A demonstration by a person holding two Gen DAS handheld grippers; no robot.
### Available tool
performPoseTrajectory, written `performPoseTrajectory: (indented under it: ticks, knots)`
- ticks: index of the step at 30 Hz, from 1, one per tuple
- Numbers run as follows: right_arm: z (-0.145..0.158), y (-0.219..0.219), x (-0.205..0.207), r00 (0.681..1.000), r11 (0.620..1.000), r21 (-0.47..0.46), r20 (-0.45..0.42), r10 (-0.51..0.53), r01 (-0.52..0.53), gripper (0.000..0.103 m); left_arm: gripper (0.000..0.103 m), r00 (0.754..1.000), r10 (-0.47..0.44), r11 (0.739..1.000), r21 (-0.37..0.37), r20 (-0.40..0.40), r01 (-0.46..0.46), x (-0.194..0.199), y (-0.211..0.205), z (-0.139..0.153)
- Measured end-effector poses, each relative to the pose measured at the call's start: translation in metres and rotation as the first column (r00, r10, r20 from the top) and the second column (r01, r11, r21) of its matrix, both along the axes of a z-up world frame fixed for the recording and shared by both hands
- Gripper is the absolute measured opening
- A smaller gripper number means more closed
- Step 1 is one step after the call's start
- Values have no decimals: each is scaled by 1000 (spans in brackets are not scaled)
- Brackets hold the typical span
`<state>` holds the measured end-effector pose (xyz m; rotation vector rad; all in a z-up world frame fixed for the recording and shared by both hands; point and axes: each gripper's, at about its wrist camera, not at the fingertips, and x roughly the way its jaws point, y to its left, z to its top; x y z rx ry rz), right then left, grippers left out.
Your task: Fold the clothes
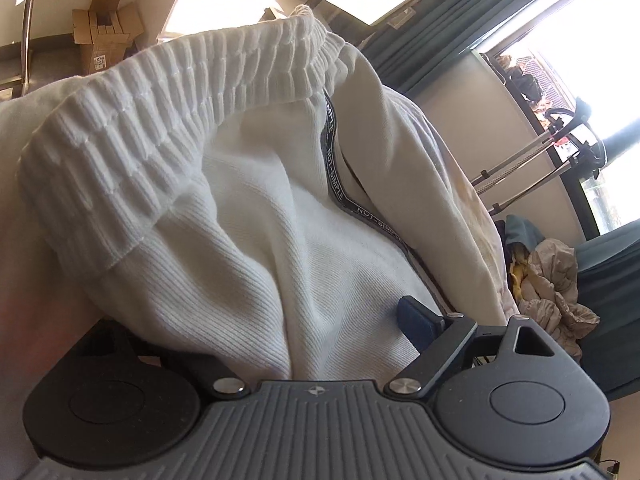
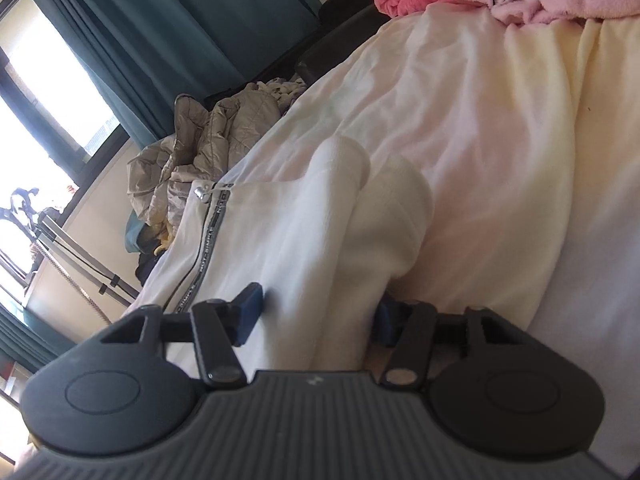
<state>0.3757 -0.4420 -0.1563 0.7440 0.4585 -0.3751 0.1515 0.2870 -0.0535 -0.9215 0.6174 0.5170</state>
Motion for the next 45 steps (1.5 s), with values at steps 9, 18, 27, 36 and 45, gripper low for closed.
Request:
performPoseTrajectory:
  ticks: [9,18,27,36,45]
  knots:
    - [38,11,-22,999,991,-124,25,-46,48,11,25,997,-20,995,95,74,13,9,-12,17]
    - [102,-4,-122,993,991,-94,81,-88,96,10,19,979,-90,995,-31,182,97,-21,3,29]
    - [71,-41,-247,987,982,100,10,-161,159,9,19,965,-202,969,-109,165,222,-44,23,20]
    - [15,-57,-279,988,927,349,23,-155,137,14,27,967,-237,972,18,95,236,-53,8,22]
    - [-9,-69,-275,984,874,471,63,-165,117,30,75,969,-234,951,224,82,211,-97,-37,58]
